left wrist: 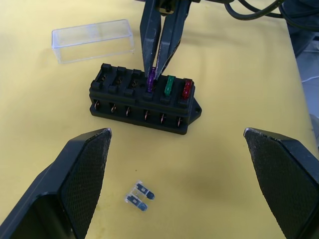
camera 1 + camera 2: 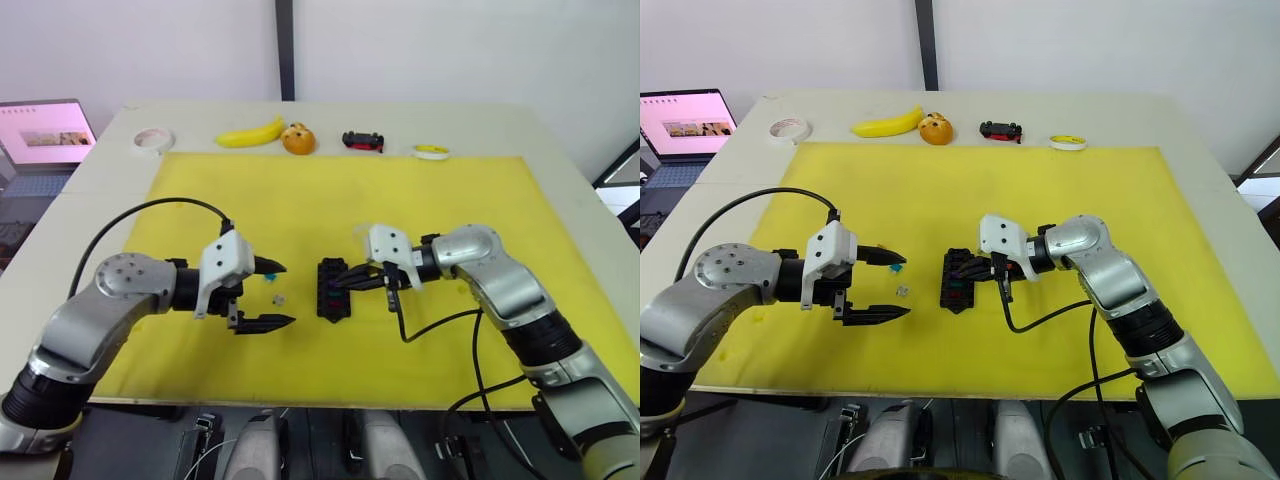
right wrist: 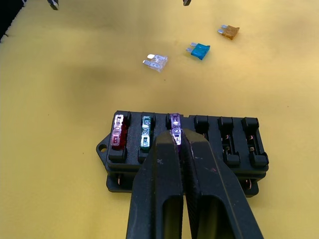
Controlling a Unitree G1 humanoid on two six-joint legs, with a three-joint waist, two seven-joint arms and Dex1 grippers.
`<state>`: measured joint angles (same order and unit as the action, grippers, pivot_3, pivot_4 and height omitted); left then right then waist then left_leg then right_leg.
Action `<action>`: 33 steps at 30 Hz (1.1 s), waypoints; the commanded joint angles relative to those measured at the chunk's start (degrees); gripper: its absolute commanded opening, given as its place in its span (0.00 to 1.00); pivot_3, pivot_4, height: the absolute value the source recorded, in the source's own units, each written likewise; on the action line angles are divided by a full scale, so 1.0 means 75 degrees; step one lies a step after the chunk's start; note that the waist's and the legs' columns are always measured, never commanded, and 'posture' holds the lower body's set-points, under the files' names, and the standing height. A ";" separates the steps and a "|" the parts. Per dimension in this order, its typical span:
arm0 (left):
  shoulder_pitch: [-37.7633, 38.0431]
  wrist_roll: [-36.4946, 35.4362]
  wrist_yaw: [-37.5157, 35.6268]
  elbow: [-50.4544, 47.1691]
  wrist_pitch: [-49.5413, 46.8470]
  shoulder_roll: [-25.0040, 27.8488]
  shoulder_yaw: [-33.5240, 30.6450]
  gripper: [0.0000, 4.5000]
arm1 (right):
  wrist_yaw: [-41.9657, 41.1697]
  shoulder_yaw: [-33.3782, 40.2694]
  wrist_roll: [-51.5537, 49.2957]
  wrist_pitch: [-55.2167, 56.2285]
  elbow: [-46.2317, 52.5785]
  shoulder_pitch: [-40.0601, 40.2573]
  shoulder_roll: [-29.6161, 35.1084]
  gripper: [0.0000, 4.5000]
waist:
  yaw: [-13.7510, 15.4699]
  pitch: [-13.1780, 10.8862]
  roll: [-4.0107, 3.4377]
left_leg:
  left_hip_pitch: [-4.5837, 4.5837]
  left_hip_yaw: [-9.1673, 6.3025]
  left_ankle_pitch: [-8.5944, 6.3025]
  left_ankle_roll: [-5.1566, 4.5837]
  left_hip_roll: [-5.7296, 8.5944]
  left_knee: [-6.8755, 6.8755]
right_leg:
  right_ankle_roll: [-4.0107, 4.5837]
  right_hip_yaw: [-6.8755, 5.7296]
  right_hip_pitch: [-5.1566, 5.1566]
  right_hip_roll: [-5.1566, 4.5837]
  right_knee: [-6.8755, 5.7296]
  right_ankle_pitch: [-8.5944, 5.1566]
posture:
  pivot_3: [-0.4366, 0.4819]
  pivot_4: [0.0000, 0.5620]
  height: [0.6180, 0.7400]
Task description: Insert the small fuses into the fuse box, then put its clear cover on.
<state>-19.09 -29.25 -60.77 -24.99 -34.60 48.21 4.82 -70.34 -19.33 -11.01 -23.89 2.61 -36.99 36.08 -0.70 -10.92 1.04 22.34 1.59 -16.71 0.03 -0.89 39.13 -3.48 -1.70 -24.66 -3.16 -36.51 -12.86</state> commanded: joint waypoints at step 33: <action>-0.0112 0.0041 0.0072 -0.0164 0.0101 -0.0133 -0.0033 1.00 | -0.0043 -0.0272 0.0012 -0.0939 0.0227 -0.0112 0.0135 0.01 | 0.0011 -0.0001 -0.0001 | 0.0008 -0.0002 0.0000 0.0000 0.0001 -0.0001 | 0.0000 -0.0002 -0.0001 -0.0002 0.0010 0.0000 | 0.48 0.27 0.98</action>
<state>-19.27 -29.16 -60.62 -24.93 -34.48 47.20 5.17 -70.37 -20.35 -11.66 -30.71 4.71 -38.44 36.65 -0.62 -10.92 1.03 22.40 1.57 -16.72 0.03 -0.88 39.12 -3.48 -1.72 -24.67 -3.17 -36.44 -12.86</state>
